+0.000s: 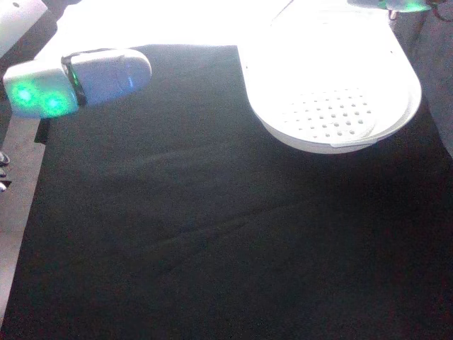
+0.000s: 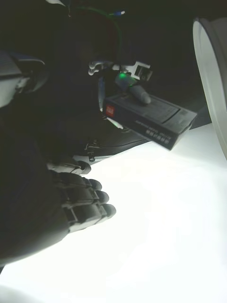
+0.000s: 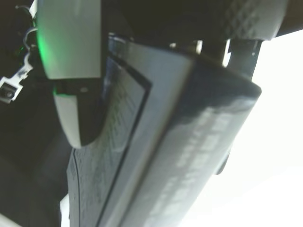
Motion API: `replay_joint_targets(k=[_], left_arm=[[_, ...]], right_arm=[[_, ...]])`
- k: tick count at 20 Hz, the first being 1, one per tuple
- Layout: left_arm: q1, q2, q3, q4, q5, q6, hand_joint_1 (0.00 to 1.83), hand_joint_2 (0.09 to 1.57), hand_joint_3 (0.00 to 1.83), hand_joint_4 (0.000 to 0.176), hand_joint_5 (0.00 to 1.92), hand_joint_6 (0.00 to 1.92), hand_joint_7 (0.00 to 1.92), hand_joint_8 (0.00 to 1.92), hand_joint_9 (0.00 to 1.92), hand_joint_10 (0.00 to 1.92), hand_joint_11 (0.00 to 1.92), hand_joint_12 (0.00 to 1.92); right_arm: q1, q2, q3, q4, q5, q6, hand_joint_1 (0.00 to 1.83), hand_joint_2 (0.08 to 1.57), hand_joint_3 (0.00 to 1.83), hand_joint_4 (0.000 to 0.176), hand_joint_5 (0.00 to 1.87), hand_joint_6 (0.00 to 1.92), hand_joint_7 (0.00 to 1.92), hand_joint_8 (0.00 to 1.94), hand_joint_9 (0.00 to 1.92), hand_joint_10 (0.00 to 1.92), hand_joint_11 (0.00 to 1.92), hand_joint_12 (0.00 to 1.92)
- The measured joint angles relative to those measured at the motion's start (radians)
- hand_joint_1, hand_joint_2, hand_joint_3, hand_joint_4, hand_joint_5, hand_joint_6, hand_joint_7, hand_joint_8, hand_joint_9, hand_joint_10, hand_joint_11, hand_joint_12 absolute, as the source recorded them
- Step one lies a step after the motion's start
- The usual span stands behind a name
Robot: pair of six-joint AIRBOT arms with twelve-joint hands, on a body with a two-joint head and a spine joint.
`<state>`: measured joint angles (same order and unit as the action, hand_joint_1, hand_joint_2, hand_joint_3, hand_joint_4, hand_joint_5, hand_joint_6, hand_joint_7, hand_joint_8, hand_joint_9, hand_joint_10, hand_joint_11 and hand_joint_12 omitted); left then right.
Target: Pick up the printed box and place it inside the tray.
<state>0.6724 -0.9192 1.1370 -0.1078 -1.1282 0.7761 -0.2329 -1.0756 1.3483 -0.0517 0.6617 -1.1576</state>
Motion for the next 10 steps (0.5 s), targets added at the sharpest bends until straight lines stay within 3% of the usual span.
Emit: replay_joint_targets(k=[2,4,6,7,8,9,10], left_arm=[[0.019,-0.002,0.000,-0.011,-0.003,0.001,0.13,0.85,0.02,0.102,0.00,0.00,0.00,0.00,0.00,0.00,0.00,0.00],[0.026,-0.002,0.000,-0.018,-0.003,0.000,0.09,0.88,0.02,0.097,0.00,0.00,0.00,0.00,0.00,0.00,0.00,0.00],[0.029,-0.003,0.000,-0.018,-0.003,0.000,0.10,0.88,0.02,0.096,0.00,0.00,0.00,0.00,0.00,0.00,0.00,0.00],[0.029,-0.009,0.000,-0.023,-0.007,0.000,0.13,0.87,0.01,0.091,0.00,0.00,0.00,0.00,0.00,0.00,0.00,0.00],[0.029,-0.013,0.000,-0.020,-0.006,0.000,0.14,0.87,0.01,0.089,0.00,0.00,0.00,0.00,0.00,0.00,0.00,0.00],[0.030,-0.014,0.000,-0.011,-0.005,0.000,0.16,0.86,0.01,0.095,0.00,0.00,0.00,0.00,0.00,0.00,0.00,0.00],[0.030,-0.014,0.000,-0.011,-0.005,0.000,0.16,0.86,0.00,0.097,0.00,0.00,0.00,0.00,0.00,0.00,0.00,0.00]], right_arm=[[0.000,0.000,0.021,0.007,-0.032,-0.005,1.24,1.17,0.00,0.000,0.80,1.08,0.97,1.30,0.98,1.31,0.95,1.52],[0.000,0.000,0.035,0.012,-0.050,-0.005,1.13,1.20,0.00,0.000,0.81,1.26,0.97,1.42,0.91,1.47,0.93,1.61],[0.000,0.000,0.043,0.026,-0.064,-0.006,1.23,1.20,0.00,0.000,0.76,1.07,0.91,1.41,0.91,1.41,0.88,1.61],[0.000,0.000,0.045,0.036,-0.067,-0.006,1.23,1.19,0.00,0.000,0.74,1.14,0.94,1.30,0.81,1.23,0.65,1.52],[0.000,0.000,0.049,0.038,-0.069,-0.006,1.00,1.15,0.00,0.000,0.55,0.58,0.75,0.73,0.64,0.97,0.40,1.43],[0.000,0.000,0.051,0.038,-0.073,-0.007,0.86,0.96,0.00,0.130,0.15,0.18,0.31,0.24,0.26,0.48,0.08,1.01],[0.000,0.000,0.051,0.040,-0.081,-0.010,0.77,0.87,0.00,0.167,0.03,0.03,0.06,0.06,0.07,0.16,0.01,0.59]])
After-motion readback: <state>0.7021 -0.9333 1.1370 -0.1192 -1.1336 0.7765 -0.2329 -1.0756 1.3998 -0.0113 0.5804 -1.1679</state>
